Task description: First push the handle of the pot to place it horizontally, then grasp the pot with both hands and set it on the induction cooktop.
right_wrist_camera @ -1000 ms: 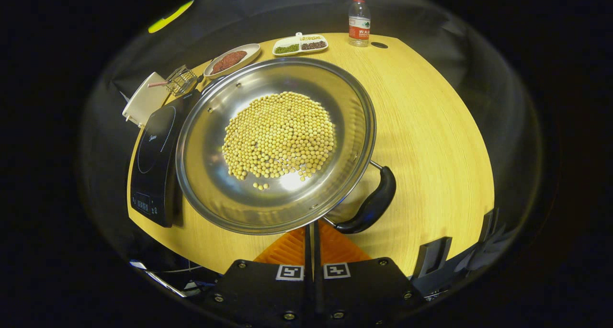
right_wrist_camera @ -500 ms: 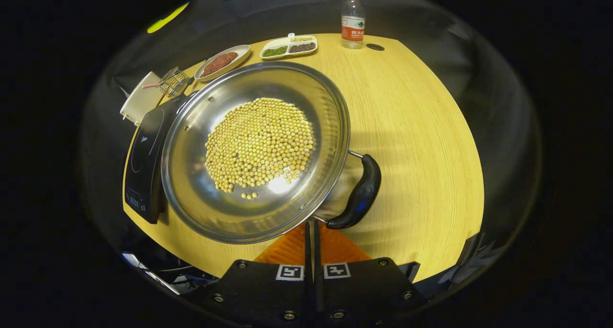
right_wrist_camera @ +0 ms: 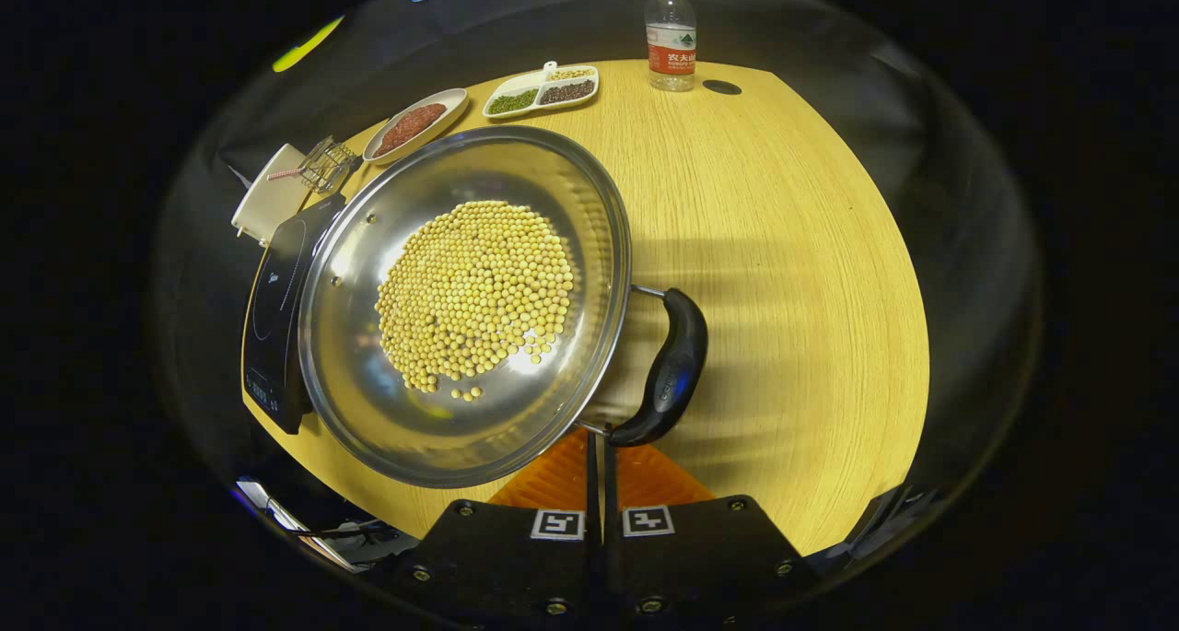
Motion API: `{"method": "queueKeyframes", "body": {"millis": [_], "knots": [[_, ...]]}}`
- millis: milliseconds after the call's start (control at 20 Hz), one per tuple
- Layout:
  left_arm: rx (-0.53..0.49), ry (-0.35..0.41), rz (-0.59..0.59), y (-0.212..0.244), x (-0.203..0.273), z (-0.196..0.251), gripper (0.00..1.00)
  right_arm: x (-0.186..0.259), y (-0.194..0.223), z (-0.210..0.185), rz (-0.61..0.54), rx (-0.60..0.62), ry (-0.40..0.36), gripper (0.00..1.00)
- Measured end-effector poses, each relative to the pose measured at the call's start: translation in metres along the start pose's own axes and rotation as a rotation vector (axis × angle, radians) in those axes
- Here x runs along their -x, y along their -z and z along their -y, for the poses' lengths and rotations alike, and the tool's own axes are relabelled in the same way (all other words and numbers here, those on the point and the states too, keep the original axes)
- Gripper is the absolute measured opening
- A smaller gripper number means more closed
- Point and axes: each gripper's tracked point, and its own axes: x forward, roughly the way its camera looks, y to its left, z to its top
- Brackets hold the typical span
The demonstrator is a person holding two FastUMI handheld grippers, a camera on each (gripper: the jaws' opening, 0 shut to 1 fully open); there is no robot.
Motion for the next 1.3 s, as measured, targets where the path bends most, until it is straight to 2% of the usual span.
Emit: {"method": "queueKeyframes", "body": {"millis": [200,450,650,850,950,1000,1050,1200,1250,1300], "knots": [[-0.025,-0.005,0.007,0.000,-0.004,0.014,0.97,-0.004,-0.013,0.011,0.003,0.018,-0.011,0.01],[-0.020,0.029,-0.011,0.008,-0.013,0.024,0.98,-0.009,-0.030,0.019,0.019,0.024,0.002,0.01],[-0.010,0.065,-0.047,0.024,-0.024,0.022,0.97,-0.009,-0.036,0.022,0.045,-0.016,0.019,0.01],[0.006,0.101,-0.088,0.039,-0.034,0.015,0.95,0.003,-0.037,0.028,0.107,-0.051,0.050,0.01],[0.007,0.128,-0.112,0.049,-0.042,0.014,0.99,0.016,-0.038,0.037,0.151,-0.047,0.100,0.03],[0.010,0.143,-0.127,0.055,-0.045,0.015,0.97,0.026,-0.041,0.038,0.186,-0.053,0.108,0.06],[0.017,0.162,-0.146,0.063,-0.048,0.017,0.99,0.034,-0.044,0.040,0.218,-0.057,0.124,0.12],[0.035,0.215,-0.240,0.097,-0.058,0.023,0.95,0.053,-0.057,0.035,0.336,-0.073,0.109,0.78],[0.031,0.228,-0.286,0.115,-0.061,0.025,0.95,0.062,-0.062,0.031,0.372,-0.082,0.094,0.96],[0.021,0.237,-0.322,0.131,-0.066,0.026,0.96,0.068,-0.066,0.027,0.405,-0.094,0.083,0.98]]}}
